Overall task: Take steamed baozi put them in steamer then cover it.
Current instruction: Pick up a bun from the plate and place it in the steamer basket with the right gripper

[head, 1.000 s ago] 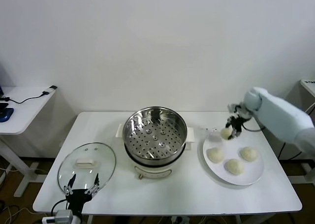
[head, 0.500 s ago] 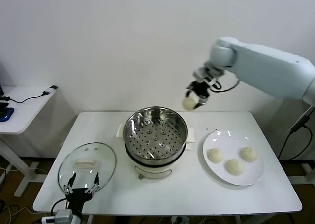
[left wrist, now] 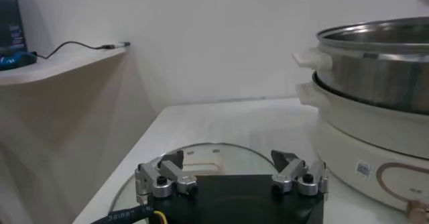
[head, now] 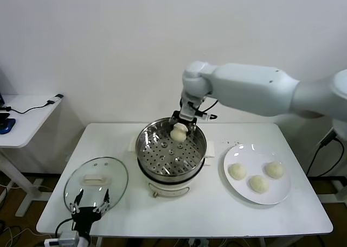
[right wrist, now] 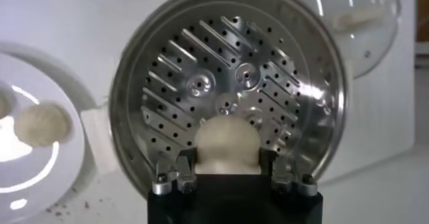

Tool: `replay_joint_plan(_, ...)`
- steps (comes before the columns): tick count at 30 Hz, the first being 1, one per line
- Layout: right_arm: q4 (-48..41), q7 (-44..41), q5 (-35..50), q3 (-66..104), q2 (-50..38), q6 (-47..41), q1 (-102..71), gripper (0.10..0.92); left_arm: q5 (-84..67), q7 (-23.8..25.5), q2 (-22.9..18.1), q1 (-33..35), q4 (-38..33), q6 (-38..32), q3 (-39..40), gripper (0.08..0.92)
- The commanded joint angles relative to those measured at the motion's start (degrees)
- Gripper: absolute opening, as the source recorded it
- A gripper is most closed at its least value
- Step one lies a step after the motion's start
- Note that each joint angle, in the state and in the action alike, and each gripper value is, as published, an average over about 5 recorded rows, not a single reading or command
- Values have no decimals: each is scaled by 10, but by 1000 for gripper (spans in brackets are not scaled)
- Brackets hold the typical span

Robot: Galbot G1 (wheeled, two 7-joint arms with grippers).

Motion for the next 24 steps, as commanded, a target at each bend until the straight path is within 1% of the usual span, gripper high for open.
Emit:
replay_joint_plan(1,-134,23,-101,22,64,73,-93,619,0,0,3,-2,2,0,0,823)
replay_joint_plan(9,-197,42,-122,44,88,87,-119,619,0,0,5,-7,10,-1,1,823)
replay_joint_plan(13,-213,54,-122,55,95,93,-124,621,-1,-1,5,-8,12,-3,1,823)
replay_joint_plan(16,-215,58,-115,54,99,97,-121,656,-1,-2,5,-9,13,-3,1,823)
replay_joint_plan(21,-207,61,-86,47,96,107,-105,782,-1,-2,4,-6,11,-4,2,823)
replay_joint_plan(24,-188,44,-50,35,84,113,-76,817,0,-2,3,-3,8,-5,2,823)
